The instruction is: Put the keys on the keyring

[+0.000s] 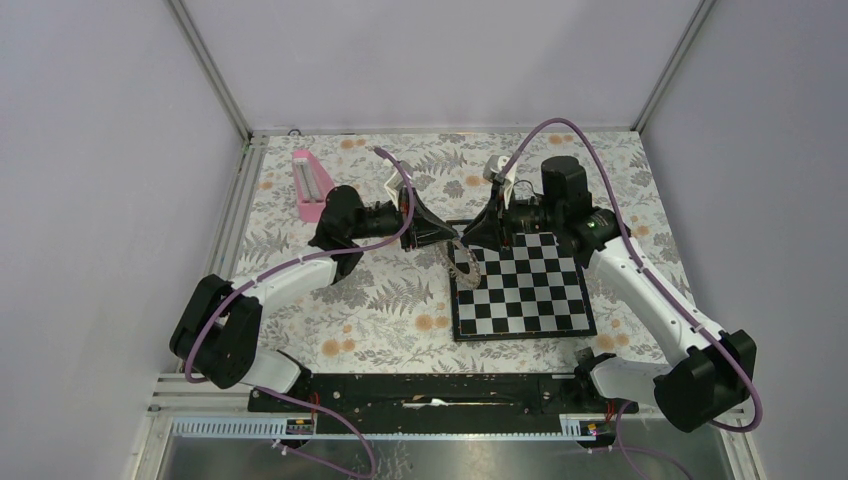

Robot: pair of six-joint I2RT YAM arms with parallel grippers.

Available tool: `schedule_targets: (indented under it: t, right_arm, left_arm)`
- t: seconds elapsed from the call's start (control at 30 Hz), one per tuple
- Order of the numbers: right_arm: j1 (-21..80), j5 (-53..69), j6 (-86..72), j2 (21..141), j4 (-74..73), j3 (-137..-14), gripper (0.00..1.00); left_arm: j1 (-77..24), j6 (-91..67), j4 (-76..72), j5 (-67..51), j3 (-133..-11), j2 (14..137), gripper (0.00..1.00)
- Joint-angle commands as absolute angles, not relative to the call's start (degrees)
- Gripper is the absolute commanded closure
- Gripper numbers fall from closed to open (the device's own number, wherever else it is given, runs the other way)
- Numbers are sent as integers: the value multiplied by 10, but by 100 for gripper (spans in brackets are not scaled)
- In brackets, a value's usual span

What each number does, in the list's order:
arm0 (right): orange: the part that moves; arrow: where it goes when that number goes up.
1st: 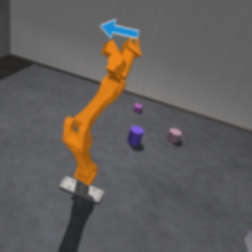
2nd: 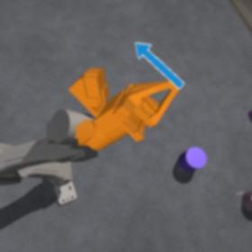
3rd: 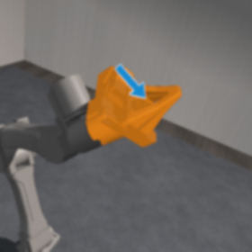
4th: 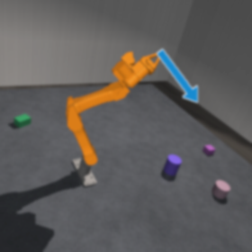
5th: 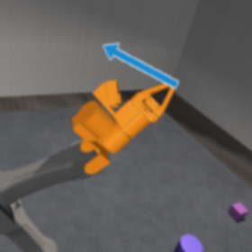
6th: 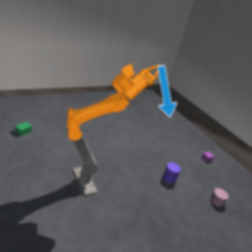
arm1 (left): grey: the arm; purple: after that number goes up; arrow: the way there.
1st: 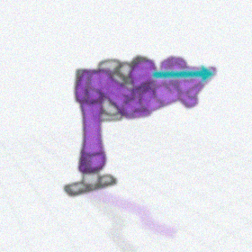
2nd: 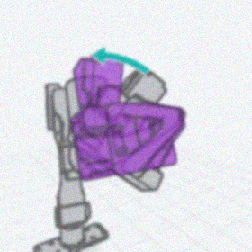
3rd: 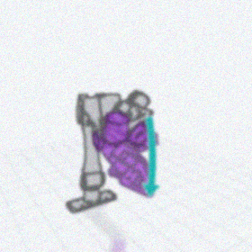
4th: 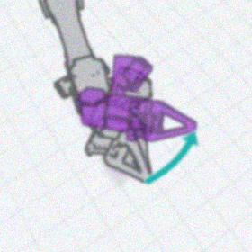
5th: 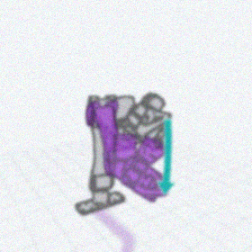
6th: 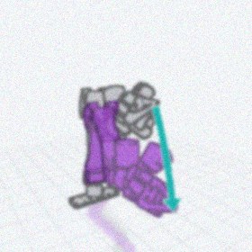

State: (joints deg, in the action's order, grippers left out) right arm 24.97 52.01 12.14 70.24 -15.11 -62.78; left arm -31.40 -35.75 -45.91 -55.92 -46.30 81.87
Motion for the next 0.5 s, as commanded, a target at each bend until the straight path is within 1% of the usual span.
schedule_targets:
  t: [0.0,0.23,0.47]
  right_arm:
    - [243,529,126,687,-127,-622,67]
    - [229,539,142,655,-142,-620,67]
    - [226,564,141,660,-145,-619,67]
  left_arm:
    - [-316,-347,-499,-566,-463,791,100]
    - [-315,-343,-497,-566,-464,789,100]
    - [-315,-351,-505,-572,-465,791,100]
